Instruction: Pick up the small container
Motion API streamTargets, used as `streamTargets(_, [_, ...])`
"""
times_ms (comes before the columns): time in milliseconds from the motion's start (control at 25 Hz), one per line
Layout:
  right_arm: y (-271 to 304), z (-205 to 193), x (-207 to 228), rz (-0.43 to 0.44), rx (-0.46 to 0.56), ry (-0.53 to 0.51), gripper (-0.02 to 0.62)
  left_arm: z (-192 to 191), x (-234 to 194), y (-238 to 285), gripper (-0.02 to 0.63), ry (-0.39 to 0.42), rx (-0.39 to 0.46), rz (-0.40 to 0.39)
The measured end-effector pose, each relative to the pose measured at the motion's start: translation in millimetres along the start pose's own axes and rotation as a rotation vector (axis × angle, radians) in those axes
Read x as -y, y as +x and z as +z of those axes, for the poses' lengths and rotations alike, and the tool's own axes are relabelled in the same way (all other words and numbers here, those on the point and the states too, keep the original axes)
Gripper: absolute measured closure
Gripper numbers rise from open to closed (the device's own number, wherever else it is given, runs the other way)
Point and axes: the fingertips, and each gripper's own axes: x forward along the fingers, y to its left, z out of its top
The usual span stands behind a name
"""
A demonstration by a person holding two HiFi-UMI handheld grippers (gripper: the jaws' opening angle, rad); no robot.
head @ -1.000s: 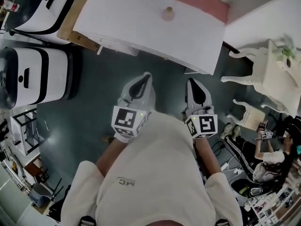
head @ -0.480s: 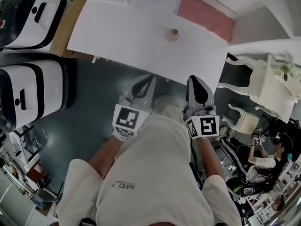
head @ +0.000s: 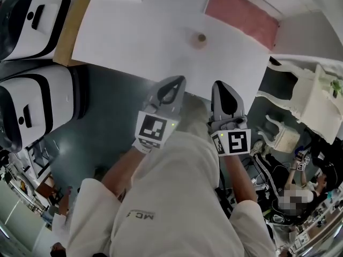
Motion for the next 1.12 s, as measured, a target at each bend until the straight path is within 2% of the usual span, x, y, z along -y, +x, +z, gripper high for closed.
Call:
streamTargets(320, [29,-16,36,-0.002,0.001,0.026,0.598,-8,-18,41,0.604,0.007,0.004,0.06])
streamTargets(520, [36,-34,73,0.033,-0.002,-0.003,0.597,-24,-11,87,0.604,0.012,-0.037,0.08])
streamTargets(760, [59,-55,84,0.063,-0.014,-0.017,0.598,-38,-24,119,0.601,0.072,-0.052,0.08])
streamTargets(800, [64,-58,85,0.063,-0.015,-0.014,0.597,-42,-28,124,0.57,0.082,-0.053,0.074])
streamTargets(1120, [89,-79,98,0.07,-0.017,-0.021,0.597,-70,-47,164,0.494,0.097,-0.064,0.051])
